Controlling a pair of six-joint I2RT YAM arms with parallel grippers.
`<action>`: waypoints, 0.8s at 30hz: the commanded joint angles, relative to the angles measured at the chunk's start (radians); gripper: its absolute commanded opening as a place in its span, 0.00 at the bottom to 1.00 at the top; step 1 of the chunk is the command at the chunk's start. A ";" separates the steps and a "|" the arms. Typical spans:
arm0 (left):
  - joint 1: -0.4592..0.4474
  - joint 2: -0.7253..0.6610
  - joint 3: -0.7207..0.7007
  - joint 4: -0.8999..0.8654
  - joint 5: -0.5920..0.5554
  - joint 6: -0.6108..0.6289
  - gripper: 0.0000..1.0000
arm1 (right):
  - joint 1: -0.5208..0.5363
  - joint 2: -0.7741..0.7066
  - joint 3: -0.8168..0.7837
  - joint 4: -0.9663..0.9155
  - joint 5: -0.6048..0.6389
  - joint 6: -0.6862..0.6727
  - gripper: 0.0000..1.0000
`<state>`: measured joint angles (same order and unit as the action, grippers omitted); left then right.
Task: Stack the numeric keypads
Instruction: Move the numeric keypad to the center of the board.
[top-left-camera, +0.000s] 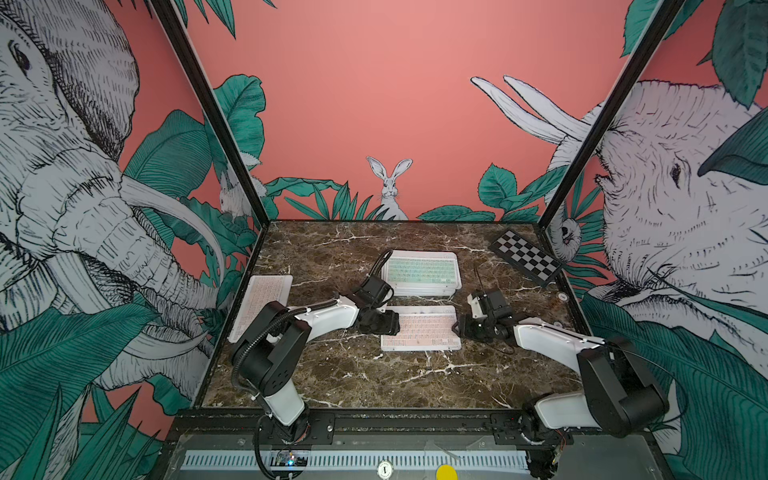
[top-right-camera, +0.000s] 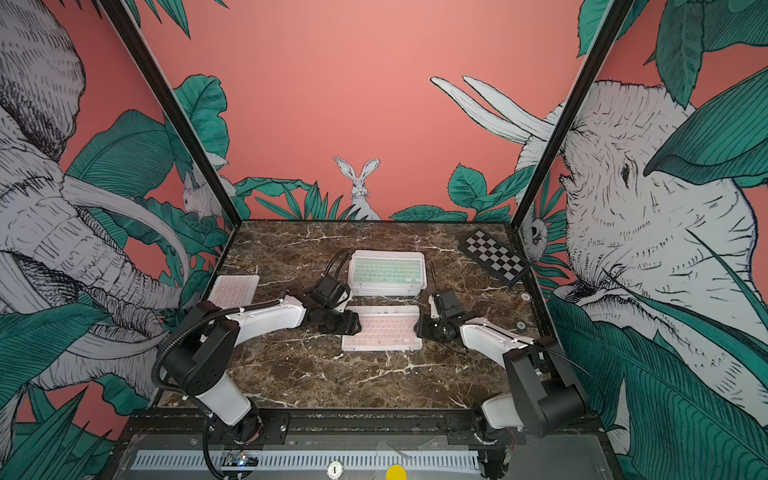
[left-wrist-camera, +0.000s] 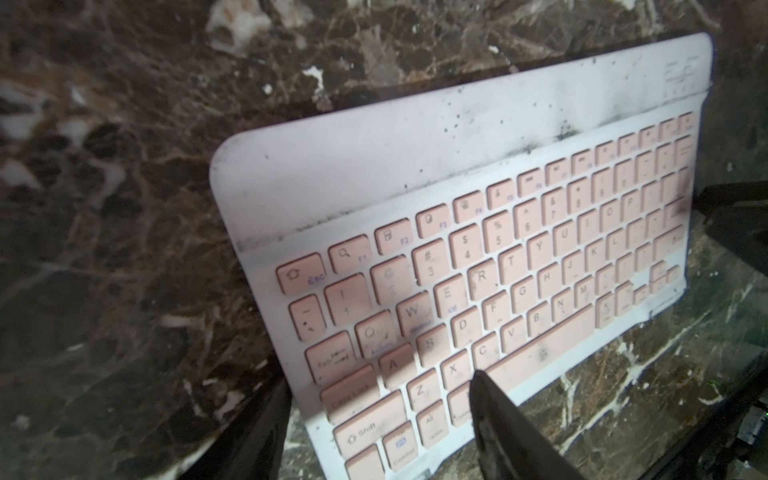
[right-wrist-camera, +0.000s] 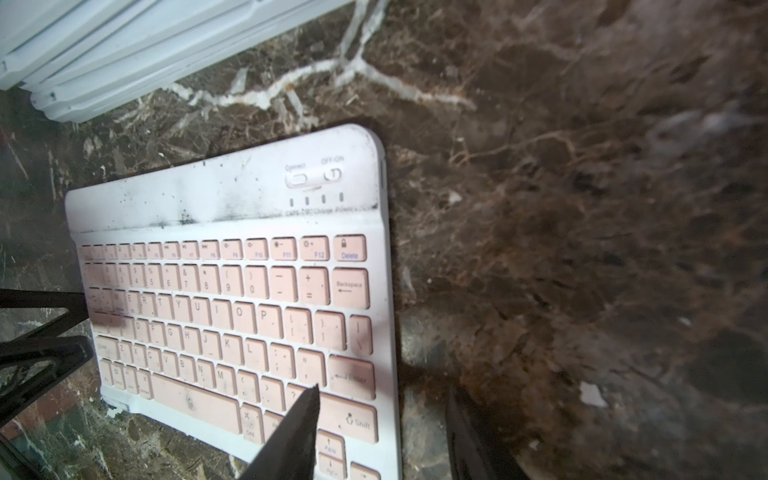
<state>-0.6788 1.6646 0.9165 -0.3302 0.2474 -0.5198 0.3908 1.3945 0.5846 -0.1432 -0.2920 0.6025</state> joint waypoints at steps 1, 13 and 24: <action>-0.007 -0.006 -0.012 -0.012 -0.015 -0.008 0.70 | 0.008 0.011 -0.014 0.025 -0.010 0.021 0.49; -0.007 -0.045 0.023 -0.123 -0.117 0.027 0.70 | 0.012 -0.020 0.004 0.009 0.007 0.010 0.49; -0.016 -0.011 0.027 -0.061 -0.046 0.021 0.70 | 0.030 0.011 0.010 0.053 -0.027 0.031 0.48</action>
<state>-0.6861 1.6547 0.9276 -0.3954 0.1810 -0.5053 0.4065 1.3941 0.5789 -0.1139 -0.3065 0.6243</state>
